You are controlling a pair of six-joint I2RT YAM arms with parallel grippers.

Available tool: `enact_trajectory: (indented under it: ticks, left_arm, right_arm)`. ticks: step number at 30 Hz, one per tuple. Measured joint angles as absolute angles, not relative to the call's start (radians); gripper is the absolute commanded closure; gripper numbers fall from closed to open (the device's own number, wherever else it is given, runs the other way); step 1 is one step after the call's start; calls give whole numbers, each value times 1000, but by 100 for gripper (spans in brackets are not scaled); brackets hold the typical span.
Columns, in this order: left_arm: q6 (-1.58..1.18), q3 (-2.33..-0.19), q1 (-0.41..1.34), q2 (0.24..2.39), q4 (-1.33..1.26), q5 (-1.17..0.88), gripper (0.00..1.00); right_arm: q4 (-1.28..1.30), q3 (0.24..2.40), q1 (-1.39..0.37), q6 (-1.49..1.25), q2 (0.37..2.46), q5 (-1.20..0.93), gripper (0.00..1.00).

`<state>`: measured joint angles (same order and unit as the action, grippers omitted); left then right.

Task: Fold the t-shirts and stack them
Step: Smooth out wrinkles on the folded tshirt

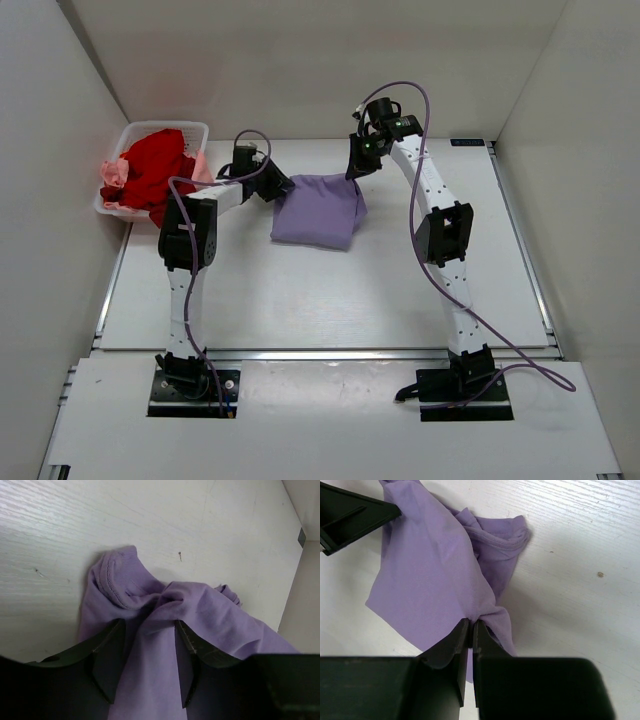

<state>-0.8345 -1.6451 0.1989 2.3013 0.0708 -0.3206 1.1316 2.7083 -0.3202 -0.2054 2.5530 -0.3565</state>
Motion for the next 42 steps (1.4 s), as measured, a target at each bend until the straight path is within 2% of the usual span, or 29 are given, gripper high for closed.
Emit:
enact_trajectory:
  ticks: [6, 16, 23, 29, 34, 35, 36, 37, 42]
  left_arm:
    - [-834, -1661, 199, 2301, 71, -301, 44]
    - [-835, -1812, 203, 2337, 76, -295, 45]
    - [-830, -1813, 213, 2357, 100, -292, 45]
    - [-831, -1808, 219, 2358, 101, -292, 51]
    - [-818, -1854, 225, 2399, 133, -291, 68]
    - [-813, -1871, 226, 2414, 141, -291, 81]
    - [-816, -1880, 227, 2423, 150, -291, 87]
    - [-813, -1887, 228, 2431, 158, -290, 100]
    - [-809, -1896, 229, 2441, 181, -296, 100]
  right_arm:
    - [1132, 2708, -319, -205, 2553, -357, 100]
    - [1132, 2708, -318, -205, 2553, -361, 100]
    - [1132, 2708, -318, -205, 2553, -364, 100]
    - [1132, 2708, -318, -205, 2553, -367, 100]
    - [1132, 2708, -318, -205, 2553, -368, 100]
    - [1132, 2708, -319, -205, 2553, -368, 100]
    - [1132, 2708, -318, -205, 2553, -368, 99]
    - [1131, 2708, -318, -205, 2553, -368, 100]
    - [1131, 2708, -318, -205, 2553, -368, 99]
